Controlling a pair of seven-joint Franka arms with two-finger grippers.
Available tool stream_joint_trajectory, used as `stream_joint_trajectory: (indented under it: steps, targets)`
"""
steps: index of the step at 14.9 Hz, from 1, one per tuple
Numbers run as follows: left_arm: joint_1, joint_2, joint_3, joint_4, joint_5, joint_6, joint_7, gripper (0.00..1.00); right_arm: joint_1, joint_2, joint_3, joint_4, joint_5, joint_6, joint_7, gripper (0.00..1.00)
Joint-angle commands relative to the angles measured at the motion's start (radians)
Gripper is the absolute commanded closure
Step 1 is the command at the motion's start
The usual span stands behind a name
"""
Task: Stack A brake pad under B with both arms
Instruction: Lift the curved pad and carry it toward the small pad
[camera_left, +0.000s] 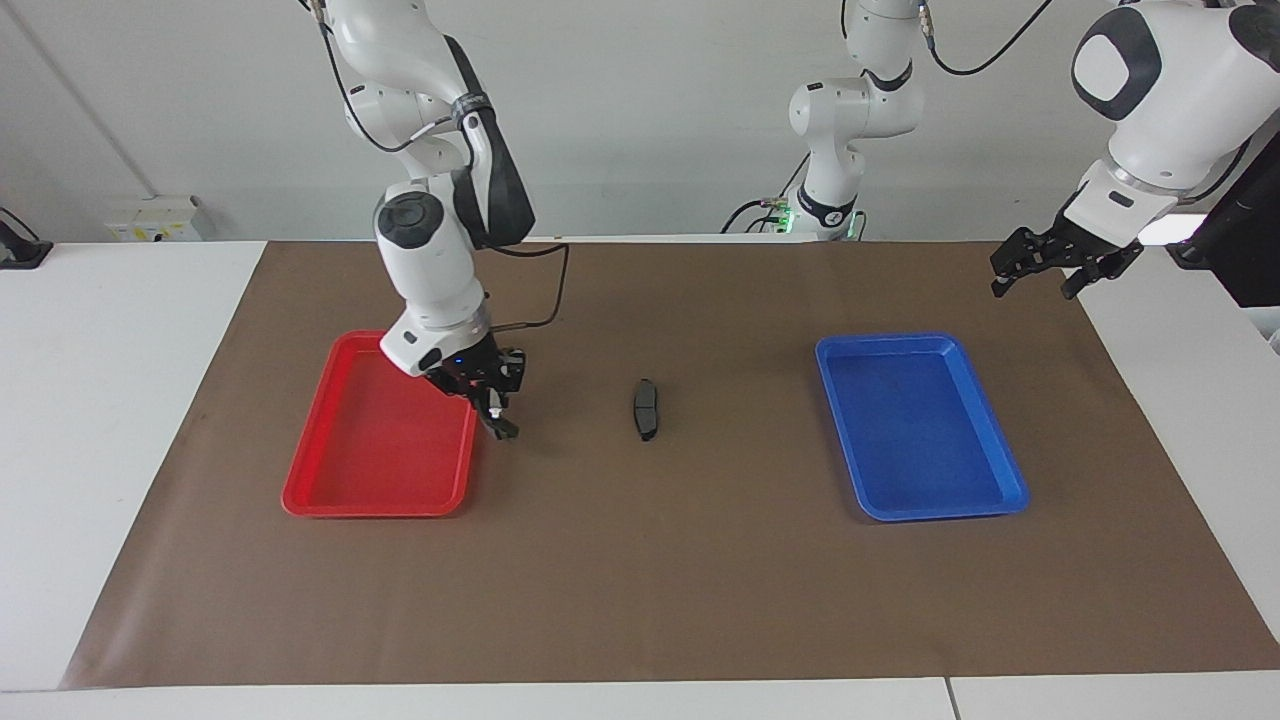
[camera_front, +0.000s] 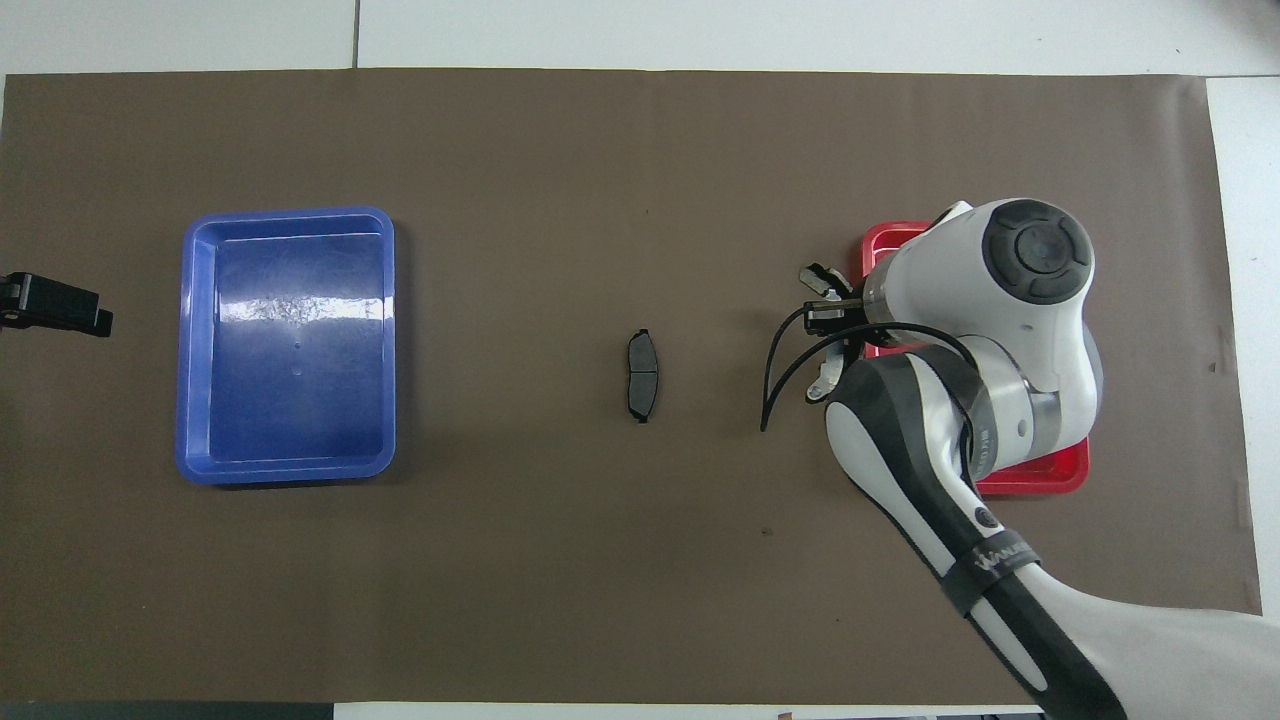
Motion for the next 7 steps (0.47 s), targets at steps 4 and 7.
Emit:
stream_joint_trajectory:
  steps: [4, 7]
  targets:
    - [0.0, -0.02, 0.0, -0.02, 0.01, -0.001, -0.011, 0.0, 0.118, 0.193, -0.004, 0.203, 0.017, -0.011, 0.11, 1.0]
    - [0.0, -0.02, 0.0, -0.02, 0.01, -0.001, -0.011, 0.0, 0.157, 0.224, -0.004, 0.211, 0.019, 0.012, 0.184, 1.0]
